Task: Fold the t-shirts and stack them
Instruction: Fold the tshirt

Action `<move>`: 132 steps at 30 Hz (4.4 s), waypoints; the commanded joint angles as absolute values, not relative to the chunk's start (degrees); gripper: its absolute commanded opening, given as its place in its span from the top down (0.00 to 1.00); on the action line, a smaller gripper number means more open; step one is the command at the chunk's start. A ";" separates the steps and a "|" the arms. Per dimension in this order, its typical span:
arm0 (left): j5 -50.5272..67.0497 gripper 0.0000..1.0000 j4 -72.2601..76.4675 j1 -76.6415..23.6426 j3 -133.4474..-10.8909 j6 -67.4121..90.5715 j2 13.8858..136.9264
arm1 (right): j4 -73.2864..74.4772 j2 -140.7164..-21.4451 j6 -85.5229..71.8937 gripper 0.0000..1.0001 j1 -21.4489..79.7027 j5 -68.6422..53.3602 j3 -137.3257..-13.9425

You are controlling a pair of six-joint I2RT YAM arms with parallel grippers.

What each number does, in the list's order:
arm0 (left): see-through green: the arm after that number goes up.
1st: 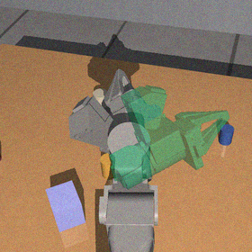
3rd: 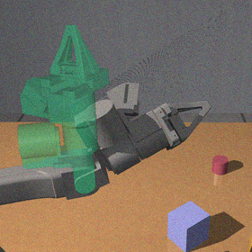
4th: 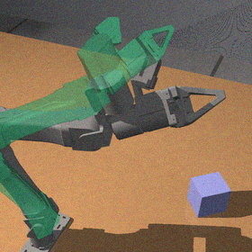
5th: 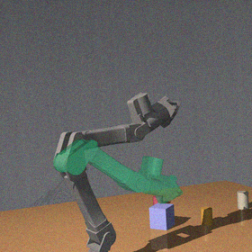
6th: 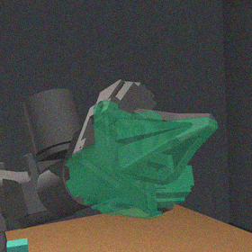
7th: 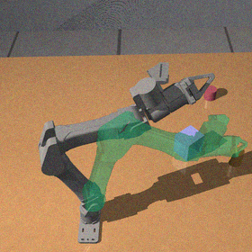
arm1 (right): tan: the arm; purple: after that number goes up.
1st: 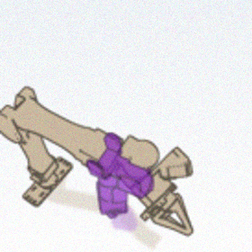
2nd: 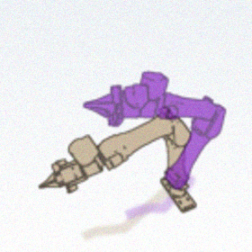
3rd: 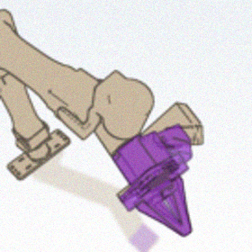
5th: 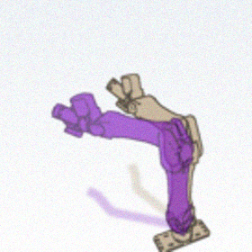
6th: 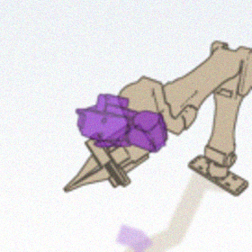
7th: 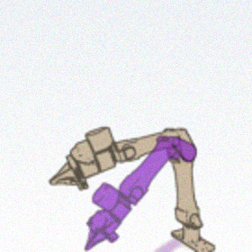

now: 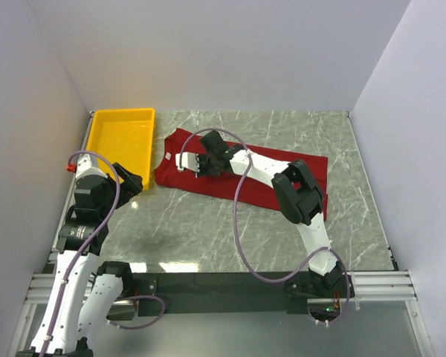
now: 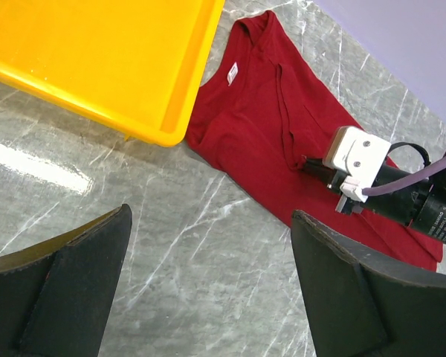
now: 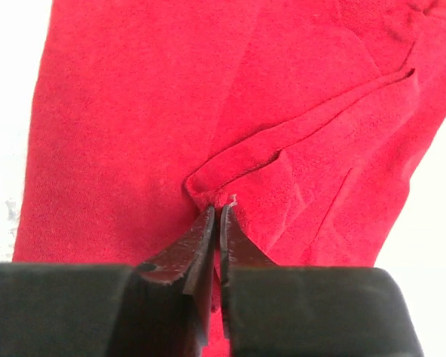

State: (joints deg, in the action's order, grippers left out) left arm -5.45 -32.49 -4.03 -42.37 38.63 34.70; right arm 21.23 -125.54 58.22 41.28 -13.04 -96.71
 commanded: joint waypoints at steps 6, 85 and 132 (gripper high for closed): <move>-5.36 0.08 -31.64 -3.78 -42.28 39.46 34.63 | 15.03 -121.21 48.00 1.00 37.89 -11.78 -97.29; 5.45 0.63 -18.90 -13.27 -101.86 58.89 130.78 | 19.16 -81.65 16.88 0.54 9.93 -38.50 -61.26; 13.19 0.54 -5.63 -10.02 -108.55 65.31 131.93 | 18.98 -81.56 16.96 0.57 8.00 -39.55 -59.94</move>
State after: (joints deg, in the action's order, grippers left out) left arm 14.92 -9.28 -11.53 -108.53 68.75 138.78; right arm 20.58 -83.70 16.78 8.62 -38.68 -60.29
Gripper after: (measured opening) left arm 0.444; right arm 0.436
